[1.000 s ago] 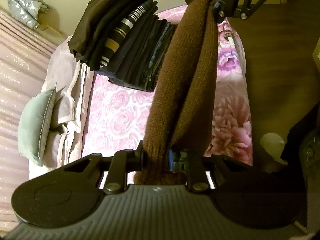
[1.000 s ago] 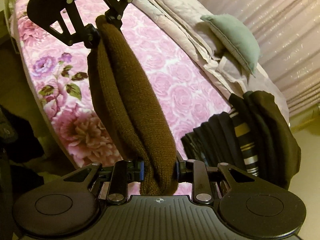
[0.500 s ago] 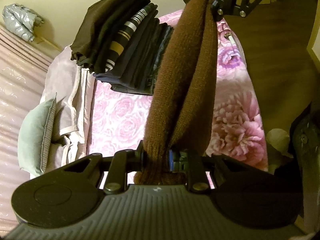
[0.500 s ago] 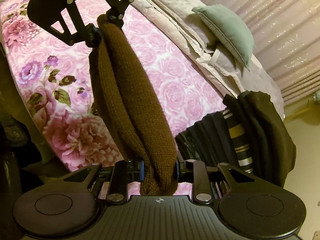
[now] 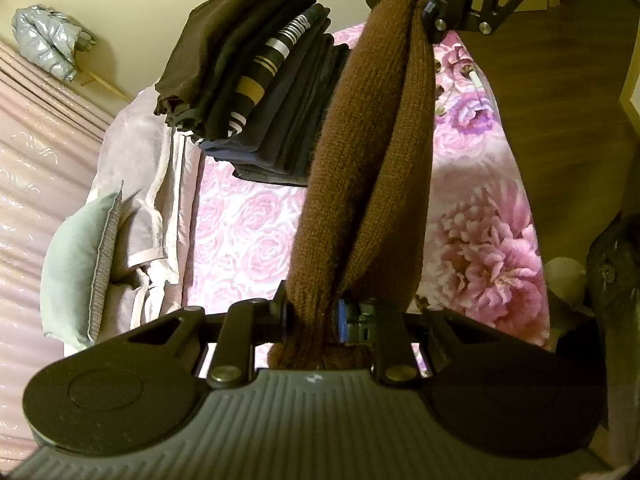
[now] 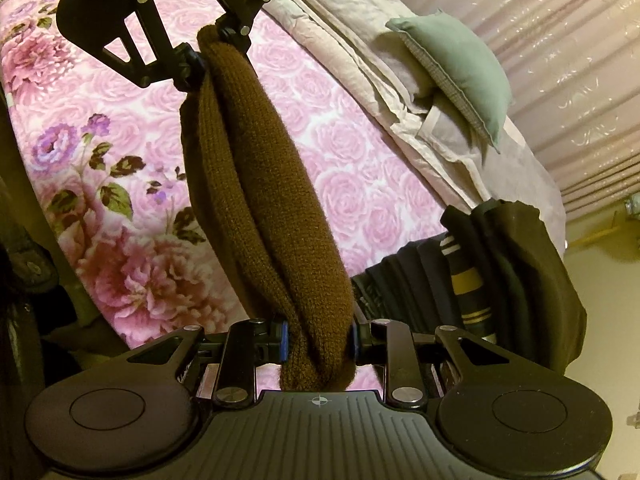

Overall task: Fold clothes
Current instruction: 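Carry the hanging vest with both grippers over the dark clothes stack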

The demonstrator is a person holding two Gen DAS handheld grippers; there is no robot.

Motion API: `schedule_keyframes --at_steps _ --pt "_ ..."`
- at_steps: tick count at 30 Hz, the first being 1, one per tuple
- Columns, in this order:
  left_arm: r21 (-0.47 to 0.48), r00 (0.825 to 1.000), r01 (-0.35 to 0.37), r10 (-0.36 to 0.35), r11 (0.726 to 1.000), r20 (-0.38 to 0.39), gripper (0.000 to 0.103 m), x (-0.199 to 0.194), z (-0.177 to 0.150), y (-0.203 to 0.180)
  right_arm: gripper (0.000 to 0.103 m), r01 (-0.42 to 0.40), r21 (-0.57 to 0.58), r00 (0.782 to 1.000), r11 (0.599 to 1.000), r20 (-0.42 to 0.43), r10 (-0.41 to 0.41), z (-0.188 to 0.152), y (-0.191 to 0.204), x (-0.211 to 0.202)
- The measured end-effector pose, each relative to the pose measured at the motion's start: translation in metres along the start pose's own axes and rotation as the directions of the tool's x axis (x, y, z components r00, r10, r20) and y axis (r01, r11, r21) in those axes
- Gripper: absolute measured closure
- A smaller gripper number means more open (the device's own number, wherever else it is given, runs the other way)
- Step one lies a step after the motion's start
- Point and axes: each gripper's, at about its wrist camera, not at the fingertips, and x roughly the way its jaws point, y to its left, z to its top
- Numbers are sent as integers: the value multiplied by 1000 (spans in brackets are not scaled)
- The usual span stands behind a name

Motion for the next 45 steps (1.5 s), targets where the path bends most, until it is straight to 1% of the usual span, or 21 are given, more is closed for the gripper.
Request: schedule_keyframes --at_steps 5,10,14,18,22,24,27,32,35,39,42,45 --pt "17 1000 -3 3 1000 7 84 0 -5 7 77 5 4 1000 1000 -4 -5 8 0 1" --pt "62 999 -21 19 998 27 84 -5 -8 20 77 24 13 1000 1000 1 -24 17 -4 -3" --pt "96 996 -61 55 993 67 84 -19 -6 42 77 58 37 998 998 27 -59 27 -14 -19" --pt "125 985 -128 112 984 131 84 -42 8 72 77 117 72 991 991 59 -121 35 -34 -46" --pt "158 965 -194 158 968 211 84 -67 33 100 77 178 124 979 976 81 -188 35 -60 -80" --pt "173 954 -210 163 962 251 84 -77 47 111 77 212 144 971 967 83 -225 33 -72 -97" --pt "203 936 -232 162 951 311 84 -90 69 124 77 265 160 958 951 68 -278 27 -89 -119" --pt "237 910 -241 134 941 392 84 -100 107 139 77 350 179 933 919 23 -360 14 -115 -152" --pt "251 894 -255 129 934 429 84 -98 134 151 77 386 194 919 902 3 -393 4 -134 -165" --pt "238 878 -265 131 934 460 84 -86 174 173 77 407 209 910 889 -11 -414 -13 -170 -169" --pt "217 870 -271 142 938 473 84 -71 205 191 77 420 222 903 880 -5 -430 -32 -206 -170" --pt "183 866 -278 164 943 473 84 -53 241 216 77 429 228 896 874 16 -444 -51 -251 -165"
